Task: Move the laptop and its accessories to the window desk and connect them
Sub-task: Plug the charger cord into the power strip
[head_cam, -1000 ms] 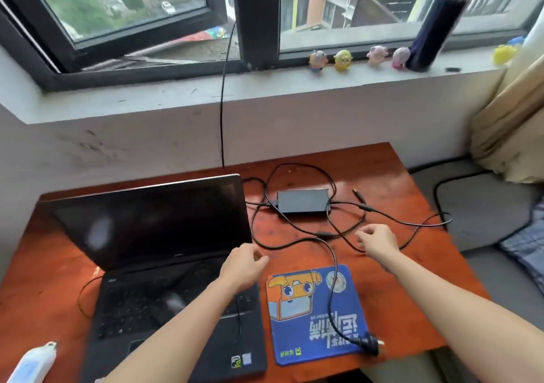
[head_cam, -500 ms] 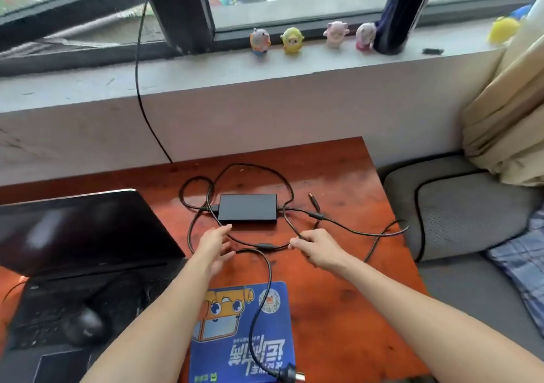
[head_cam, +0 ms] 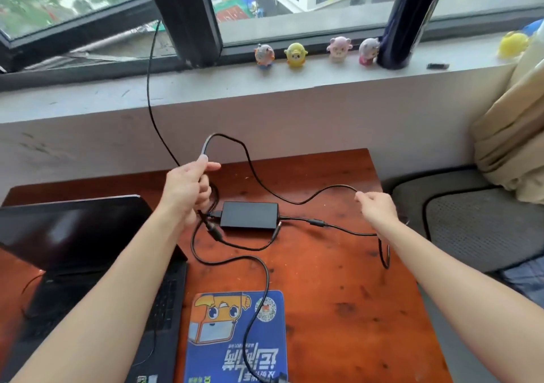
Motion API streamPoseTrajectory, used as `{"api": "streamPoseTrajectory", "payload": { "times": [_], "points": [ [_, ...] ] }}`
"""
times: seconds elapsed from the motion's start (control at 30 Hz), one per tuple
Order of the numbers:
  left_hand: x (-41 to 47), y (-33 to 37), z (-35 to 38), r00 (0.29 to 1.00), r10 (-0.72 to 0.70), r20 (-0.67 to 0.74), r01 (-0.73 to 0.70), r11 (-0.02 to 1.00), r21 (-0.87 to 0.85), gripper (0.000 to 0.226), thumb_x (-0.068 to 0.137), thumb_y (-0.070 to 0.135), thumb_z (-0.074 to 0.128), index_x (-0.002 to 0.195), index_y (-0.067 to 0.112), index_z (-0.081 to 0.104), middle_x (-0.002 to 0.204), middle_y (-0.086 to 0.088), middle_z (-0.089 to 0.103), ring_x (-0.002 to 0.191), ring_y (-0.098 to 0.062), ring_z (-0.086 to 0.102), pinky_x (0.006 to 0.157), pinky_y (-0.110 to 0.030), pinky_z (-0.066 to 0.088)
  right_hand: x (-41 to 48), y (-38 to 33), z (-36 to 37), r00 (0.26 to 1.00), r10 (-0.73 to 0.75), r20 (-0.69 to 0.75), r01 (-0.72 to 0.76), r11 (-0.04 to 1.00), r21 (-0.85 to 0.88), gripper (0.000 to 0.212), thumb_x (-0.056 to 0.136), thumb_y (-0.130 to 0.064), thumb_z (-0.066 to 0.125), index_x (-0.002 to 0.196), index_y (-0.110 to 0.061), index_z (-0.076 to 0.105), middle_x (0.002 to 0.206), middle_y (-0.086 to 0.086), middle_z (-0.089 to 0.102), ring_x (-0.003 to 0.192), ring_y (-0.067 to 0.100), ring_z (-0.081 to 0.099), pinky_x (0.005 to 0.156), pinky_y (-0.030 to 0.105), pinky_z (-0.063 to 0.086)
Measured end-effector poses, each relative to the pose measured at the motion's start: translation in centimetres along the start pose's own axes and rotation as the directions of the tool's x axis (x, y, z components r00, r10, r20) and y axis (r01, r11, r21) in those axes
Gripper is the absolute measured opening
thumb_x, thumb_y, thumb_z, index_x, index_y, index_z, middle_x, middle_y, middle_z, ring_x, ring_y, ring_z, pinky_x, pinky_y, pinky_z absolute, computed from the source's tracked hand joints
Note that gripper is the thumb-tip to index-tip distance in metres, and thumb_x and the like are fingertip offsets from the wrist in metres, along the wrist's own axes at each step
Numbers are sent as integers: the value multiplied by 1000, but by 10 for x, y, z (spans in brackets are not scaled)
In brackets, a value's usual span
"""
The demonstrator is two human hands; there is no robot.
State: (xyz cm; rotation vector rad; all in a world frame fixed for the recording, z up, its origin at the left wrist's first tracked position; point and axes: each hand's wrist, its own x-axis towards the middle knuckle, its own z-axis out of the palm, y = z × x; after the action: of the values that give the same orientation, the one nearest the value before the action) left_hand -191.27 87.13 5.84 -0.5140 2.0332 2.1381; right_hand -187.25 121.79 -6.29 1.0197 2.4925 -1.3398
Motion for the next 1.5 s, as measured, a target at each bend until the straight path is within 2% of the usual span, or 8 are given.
{"api": "streamPoseTrajectory", "payload": {
  "times": [0.23, 0.43, 0.77, 0.97, 1.07, 1.13, 1.3, 1.5],
  "points": [
    [-30, 51, -39, 984, 176, -30, -169, 972, 161, 20, 98, 19, 50, 104, 6, 65, 42, 7, 27, 32, -6, 18, 37, -10, 15, -47, -29, 48, 832, 23, 554, -6, 999, -32, 54, 92, -61, 45, 88, -16, 73, 75, 1, 73, 59, 14, 63, 56, 25, 41],
    [-64, 61, -91, 983, 184, -12, -167, 915, 367, 45, 93, 40, 56, 68, 3, 67, 37, 6, 27, 33, -9, 18, 37, -12, 15, -57, -48, 80, 919, -198, 341, 306, 903, -302, 41, 92, -52, 51, 110, -20, 69, 117, 2, 69, 109, 24, 61, 87, 32, 45],
    [-86, -3, -175, 979, -159, -124, 202, 794, 573, 61, 89, 51, 54, 42, 13, 55, 34, 1, 27, 31, -10, 19, 36, -14, 16, -108, -76, 172, 772, -350, 530, 616, 618, -489, 60, 80, -47, 66, 132, -23, 48, 131, 7, 54, 121, 27, 51, 93, 39, 46],
    [-91, -27, -202, 963, -237, -130, 270, 864, 424, 53, 78, 63, 61, 59, 14, 59, 40, 3, 29, 33, -9, 18, 39, -13, 15, -131, -24, 195, 823, 4, 569, 405, 699, -590, 31, 81, -22, 62, 107, -11, 49, 107, 12, 66, 96, 31, 64, 74, 36, 48],
    [-94, -39, -202, 963, -262, -57, 261, 869, 419, 42, 79, 53, 68, 62, 15, 63, 43, 3, 32, 35, -9, 21, 40, -14, 16, -129, -24, 190, 769, 104, 630, 67, 968, -242, 5, 91, -12, 59, 90, -7, 61, 68, 6, 66, 50, 17, 58, 45, 30, 43],
    [-92, -52, -193, 953, -303, -22, 282, 855, 436, 36, 84, 43, 66, 68, 11, 67, 44, 1, 38, 35, -9, 25, 39, -15, 18, -123, -40, 178, 704, 156, 693, -162, 985, -58, 18, 96, -20, 57, 90, -5, 65, 61, 1, 65, 44, 9, 56, 37, 20, 36],
    [-94, -88, -148, 874, -463, 150, 329, 790, 518, 26, 94, 25, 56, 89, 5, 71, 72, -12, 68, 50, -13, 52, 41, -22, 35, -114, -93, 147, 616, 107, 780, -604, 699, 382, 32, 103, -23, 42, 79, -8, 57, 53, -1, 60, 45, 9, 62, 35, 16, 45],
    [-87, -123, -88, 880, -429, 203, 284, 819, 498, 35, 97, 15, 47, 131, 21, 54, 112, -3, 55, 83, -14, 56, 55, -24, 47, -113, -114, 127, 633, 60, 771, -722, 405, 561, 34, 105, -17, 37, 77, -4, 51, 54, 3, 57, 44, 11, 62, 40, 17, 50]
  ]
}}
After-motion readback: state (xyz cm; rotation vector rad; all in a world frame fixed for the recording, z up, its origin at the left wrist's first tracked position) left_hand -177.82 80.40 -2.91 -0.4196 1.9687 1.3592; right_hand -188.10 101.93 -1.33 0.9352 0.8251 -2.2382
